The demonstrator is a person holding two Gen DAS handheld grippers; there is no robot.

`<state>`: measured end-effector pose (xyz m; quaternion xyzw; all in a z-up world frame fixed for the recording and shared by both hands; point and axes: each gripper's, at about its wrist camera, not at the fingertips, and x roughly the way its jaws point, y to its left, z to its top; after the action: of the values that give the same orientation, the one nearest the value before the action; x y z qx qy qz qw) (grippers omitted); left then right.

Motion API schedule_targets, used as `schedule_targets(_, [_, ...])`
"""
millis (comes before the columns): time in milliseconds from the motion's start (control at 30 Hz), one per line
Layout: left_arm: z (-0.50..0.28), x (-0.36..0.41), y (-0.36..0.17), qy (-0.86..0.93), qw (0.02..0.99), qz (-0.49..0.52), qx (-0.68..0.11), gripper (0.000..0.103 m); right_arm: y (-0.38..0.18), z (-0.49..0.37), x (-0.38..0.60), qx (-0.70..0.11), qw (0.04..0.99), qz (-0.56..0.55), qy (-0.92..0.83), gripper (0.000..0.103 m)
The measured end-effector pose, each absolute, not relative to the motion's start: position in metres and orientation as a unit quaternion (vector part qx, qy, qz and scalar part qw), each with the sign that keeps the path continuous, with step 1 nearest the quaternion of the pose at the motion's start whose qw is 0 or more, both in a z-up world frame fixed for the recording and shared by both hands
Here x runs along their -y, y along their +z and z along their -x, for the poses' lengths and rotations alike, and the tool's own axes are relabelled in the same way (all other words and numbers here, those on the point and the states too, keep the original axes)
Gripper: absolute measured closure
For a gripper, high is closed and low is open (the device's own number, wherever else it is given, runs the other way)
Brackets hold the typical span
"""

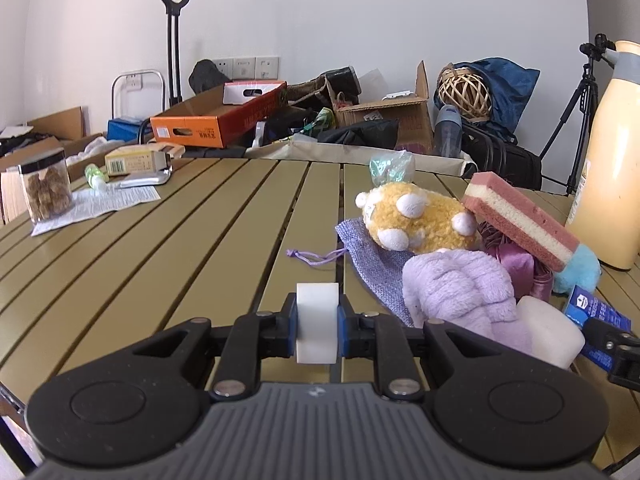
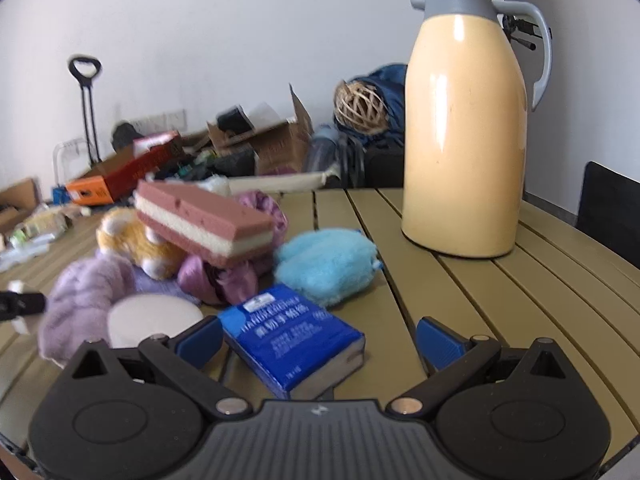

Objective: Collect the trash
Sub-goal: 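Close the right gripper on the blue tissue pack while the left grips the white tape roll, then lift both held items off the table and carry them down over the black bin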

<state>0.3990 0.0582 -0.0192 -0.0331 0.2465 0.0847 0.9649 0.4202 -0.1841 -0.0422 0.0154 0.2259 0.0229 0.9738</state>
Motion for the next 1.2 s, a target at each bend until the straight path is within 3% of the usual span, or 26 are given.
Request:
schedule_targets(467, [-0.387, -0.079, -0.015, 0.087, 0.966, 0.041, -0.242, 0.084, -0.046, -0.436, 0.157, -0.255, 0.967, 0.007, -0.009, 0.0])
schedule_targets(767, [-0.378, -0.09, -0.011, 0.095, 0.967, 0.042, -0.233, 0.084, -0.047, -0.44, 0.144, -0.264, 0.964, 0.019, -0.01, 0.014])
schedule_targets(1200, [-0.367, -0.095, -0.005, 0.096, 0.97, 0.043, -0.22, 0.084, -0.045, -0.429, 0.141, -0.254, 0.966, 0.037, 0.001, 0.017])
